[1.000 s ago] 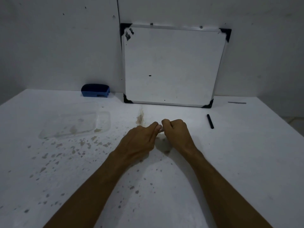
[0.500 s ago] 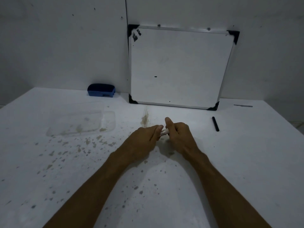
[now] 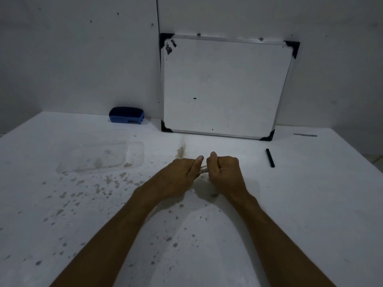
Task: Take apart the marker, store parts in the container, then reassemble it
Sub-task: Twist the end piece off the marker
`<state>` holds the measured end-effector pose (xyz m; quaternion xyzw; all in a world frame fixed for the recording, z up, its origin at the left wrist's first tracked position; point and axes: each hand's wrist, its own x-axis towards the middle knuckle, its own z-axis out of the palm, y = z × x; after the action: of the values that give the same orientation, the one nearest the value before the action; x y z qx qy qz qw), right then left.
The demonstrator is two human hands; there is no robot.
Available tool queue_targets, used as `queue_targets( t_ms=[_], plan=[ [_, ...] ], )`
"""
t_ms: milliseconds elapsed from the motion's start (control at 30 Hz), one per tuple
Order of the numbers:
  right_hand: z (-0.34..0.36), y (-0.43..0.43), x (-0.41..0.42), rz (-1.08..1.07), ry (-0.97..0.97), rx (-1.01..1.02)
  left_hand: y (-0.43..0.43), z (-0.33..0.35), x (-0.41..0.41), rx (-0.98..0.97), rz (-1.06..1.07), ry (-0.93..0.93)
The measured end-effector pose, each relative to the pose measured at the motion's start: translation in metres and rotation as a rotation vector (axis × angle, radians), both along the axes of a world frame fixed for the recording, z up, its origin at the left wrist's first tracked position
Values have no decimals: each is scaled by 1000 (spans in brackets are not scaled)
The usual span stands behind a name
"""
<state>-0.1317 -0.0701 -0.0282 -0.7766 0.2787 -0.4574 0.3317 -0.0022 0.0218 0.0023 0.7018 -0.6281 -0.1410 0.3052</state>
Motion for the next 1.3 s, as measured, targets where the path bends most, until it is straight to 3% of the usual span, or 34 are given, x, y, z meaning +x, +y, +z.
queue_targets(
  t_ms=[233, 333, 400, 467, 533, 633, 733, 833, 933, 1100, 1300],
  plan=[
    [9, 8, 2, 66, -64, -394, 12, 15, 14, 321, -90, 285],
    [14, 8, -2, 88, -30, -440, 15, 17, 15, 403, -111, 395],
    [12, 6, -2, 68, 24, -288, 13, 9, 7, 272, -18, 308],
    [13, 5, -1, 2, 123, 17, 10, -3, -2, 107, 71, 182],
    [17, 4, -4, -61, 222, 262, 7, -10, -8, 20, 32, -53],
    [25, 5, -6, -100, 342, 315, 5, -13, -4, -98, 14, -389],
    [22, 5, -4, -106, 320, 287, 4, -19, 3, -177, 9, -421],
    [15, 3, -4, -46, 197, 253, 2, -23, 6, -210, -52, -294],
    [7, 3, -2, -33, 108, 169, 1, -14, 4, -53, -46, -24],
    [3, 7, 0, 44, -23, -51, 4, -1, 7, 145, -70, 148],
    [7, 10, -3, 81, -112, -259, 14, 18, 10, 496, -188, 642]
  ],
)
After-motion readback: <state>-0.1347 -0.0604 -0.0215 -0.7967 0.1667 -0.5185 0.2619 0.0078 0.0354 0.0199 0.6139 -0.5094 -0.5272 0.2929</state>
